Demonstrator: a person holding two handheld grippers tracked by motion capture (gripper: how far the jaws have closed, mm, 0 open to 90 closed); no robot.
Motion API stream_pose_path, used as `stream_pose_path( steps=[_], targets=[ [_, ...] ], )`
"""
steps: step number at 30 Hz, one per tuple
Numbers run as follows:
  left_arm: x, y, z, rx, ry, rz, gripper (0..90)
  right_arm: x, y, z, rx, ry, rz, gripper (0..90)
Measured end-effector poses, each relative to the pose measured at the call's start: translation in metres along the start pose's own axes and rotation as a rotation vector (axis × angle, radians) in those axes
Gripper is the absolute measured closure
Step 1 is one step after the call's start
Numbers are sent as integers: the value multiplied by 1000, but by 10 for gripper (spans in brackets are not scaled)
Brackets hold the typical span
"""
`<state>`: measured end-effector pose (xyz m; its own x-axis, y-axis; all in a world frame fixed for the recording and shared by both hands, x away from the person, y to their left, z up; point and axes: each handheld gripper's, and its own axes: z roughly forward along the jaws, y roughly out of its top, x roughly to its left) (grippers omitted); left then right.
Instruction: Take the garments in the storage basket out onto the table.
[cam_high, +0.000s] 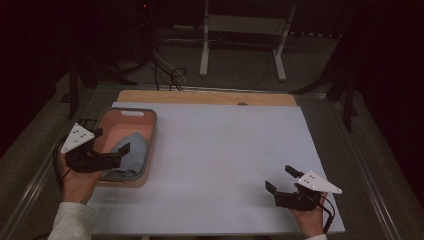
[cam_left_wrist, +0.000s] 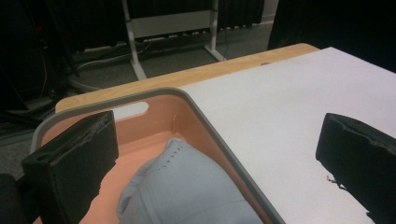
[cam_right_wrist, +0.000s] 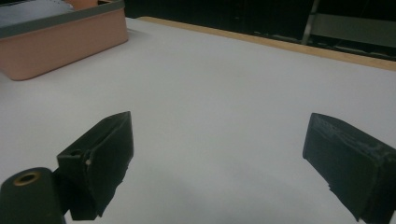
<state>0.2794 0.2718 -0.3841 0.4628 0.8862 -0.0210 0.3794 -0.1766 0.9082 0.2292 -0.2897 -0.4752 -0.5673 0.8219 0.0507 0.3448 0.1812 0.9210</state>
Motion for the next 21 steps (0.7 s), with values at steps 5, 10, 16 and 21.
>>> stream_pose_path(
  steps=[5,10,16,21],
  targets=[
    [2,2,7,25,-7,11,3,0,0,0,2,0,-1,89],
    [4,2,13,44,-18,14,3,0,0,0,2,-4,-3,89],
    [7,2,18,69,-16,11,3,0,0,1,2,-2,-2,89],
    [11,1,23,95,-15,2,3,0,0,0,3,-3,-5,89]
  ],
)
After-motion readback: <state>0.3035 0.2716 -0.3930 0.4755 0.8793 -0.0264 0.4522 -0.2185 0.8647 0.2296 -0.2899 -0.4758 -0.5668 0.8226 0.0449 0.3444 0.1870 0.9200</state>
